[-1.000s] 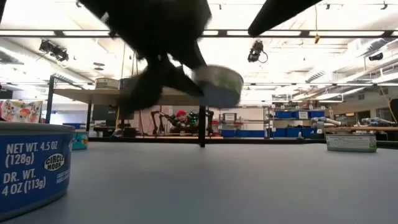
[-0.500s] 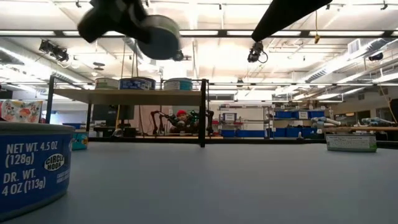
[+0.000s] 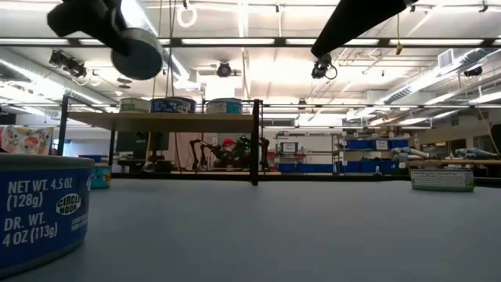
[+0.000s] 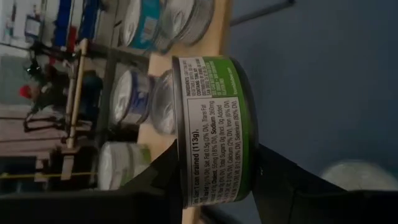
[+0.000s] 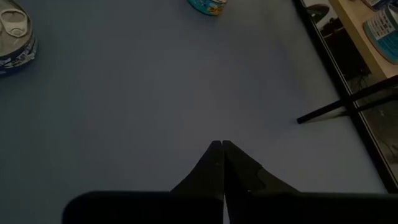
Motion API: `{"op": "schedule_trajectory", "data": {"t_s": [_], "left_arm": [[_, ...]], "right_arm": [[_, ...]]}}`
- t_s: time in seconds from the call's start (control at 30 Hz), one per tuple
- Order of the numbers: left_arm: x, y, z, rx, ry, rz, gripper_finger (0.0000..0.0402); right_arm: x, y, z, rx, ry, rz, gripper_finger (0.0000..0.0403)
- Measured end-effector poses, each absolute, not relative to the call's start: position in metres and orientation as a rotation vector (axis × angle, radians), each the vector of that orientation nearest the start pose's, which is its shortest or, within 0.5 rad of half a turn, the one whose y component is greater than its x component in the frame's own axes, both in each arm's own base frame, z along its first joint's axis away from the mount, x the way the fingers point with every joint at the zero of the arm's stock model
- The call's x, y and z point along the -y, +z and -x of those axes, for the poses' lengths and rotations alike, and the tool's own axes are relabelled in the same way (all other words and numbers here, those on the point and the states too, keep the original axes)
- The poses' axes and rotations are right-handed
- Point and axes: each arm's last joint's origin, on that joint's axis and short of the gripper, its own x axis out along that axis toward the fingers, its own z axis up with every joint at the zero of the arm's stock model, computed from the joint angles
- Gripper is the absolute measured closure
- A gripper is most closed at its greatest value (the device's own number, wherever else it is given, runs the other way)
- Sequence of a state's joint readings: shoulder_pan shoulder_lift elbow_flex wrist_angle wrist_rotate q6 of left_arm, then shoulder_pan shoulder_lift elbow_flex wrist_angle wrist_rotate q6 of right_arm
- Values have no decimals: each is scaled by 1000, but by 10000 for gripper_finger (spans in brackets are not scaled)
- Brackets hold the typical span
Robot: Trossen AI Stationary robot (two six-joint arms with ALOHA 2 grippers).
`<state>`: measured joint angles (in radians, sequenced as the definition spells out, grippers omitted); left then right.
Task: Stack canned seafood by type on shelf
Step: Put the green white tuna can on the shelf aligned with the other green white tuna cans
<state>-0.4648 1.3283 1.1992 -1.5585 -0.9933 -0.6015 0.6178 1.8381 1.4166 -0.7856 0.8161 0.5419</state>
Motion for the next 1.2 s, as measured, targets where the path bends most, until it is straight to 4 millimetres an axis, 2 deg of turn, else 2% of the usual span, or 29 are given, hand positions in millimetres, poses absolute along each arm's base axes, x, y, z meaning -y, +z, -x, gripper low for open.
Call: {"op": "schedule_trajectory", "data": {"t_s": [0.47,0.83,1.2], "left_arm": [[21,308,-155,-1067,866,-511,259],[-14,306,-157,-1252,952,-552,259],[-42,302,-162,-1410,918,-503,259]], "right_arm": [[-197,231,-313,-812,-401,293,398],[-195,231,-314,-814,-403,297,398],[-195,231,-314,-816,-400,304,398]]}}
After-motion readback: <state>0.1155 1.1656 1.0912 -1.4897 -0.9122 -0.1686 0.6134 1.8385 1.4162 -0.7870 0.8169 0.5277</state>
